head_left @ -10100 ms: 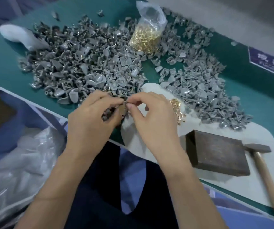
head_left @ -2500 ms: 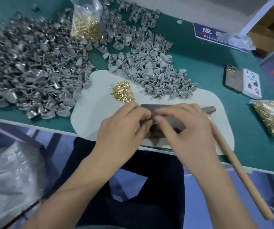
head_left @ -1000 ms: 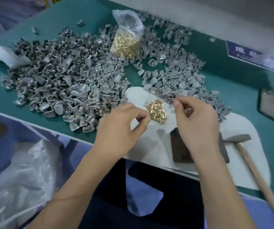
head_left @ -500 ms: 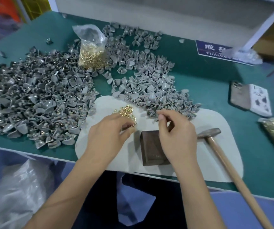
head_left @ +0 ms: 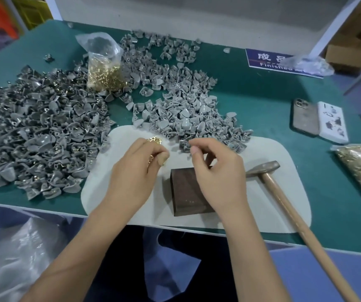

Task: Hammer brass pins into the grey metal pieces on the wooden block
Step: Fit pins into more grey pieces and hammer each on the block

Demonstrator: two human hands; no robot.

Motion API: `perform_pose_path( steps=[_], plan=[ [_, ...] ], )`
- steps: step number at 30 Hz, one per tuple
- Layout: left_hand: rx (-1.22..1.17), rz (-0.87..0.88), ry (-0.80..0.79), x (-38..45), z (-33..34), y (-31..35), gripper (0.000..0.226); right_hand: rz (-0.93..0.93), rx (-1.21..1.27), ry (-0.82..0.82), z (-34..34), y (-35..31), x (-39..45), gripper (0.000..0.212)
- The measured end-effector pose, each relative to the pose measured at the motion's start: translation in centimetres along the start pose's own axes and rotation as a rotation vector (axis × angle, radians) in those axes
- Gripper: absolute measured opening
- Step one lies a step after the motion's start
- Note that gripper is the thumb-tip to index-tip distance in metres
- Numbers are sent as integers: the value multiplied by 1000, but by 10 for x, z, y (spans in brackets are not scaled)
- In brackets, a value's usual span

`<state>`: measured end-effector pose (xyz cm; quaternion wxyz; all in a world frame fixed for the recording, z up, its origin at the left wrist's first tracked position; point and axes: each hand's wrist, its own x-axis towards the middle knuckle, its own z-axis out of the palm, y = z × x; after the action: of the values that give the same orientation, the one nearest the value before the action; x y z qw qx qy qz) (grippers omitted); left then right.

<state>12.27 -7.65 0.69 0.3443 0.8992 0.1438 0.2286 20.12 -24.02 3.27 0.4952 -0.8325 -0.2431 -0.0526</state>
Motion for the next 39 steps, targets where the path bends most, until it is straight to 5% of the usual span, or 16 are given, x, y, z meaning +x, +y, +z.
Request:
perform_pose_path(
  steps=[4,11,14,18,24,34,39],
  plan=[
    [-477,-92,-112,11,3,24,16,-28,229,-115,-9,2,3,18],
    [-604,-198,-190,23,7,44,31,17,342,-21,-12,2,3,13],
    [-505,-187,-183,27,2,41,36,19,332,-4,-12,1,3,12],
    [119,12,-45,43,2,28,20,94,375,129,-14,3,4,12],
    [319,126,-153,53,18,22,26,123,378,171,-12,2,3,12],
    [377,160,-184,55,18,20,15,110,354,168,-14,0,2,16],
    [27,42,-146,53,9,17,14,122,350,170,-13,1,2,11]
  ],
)
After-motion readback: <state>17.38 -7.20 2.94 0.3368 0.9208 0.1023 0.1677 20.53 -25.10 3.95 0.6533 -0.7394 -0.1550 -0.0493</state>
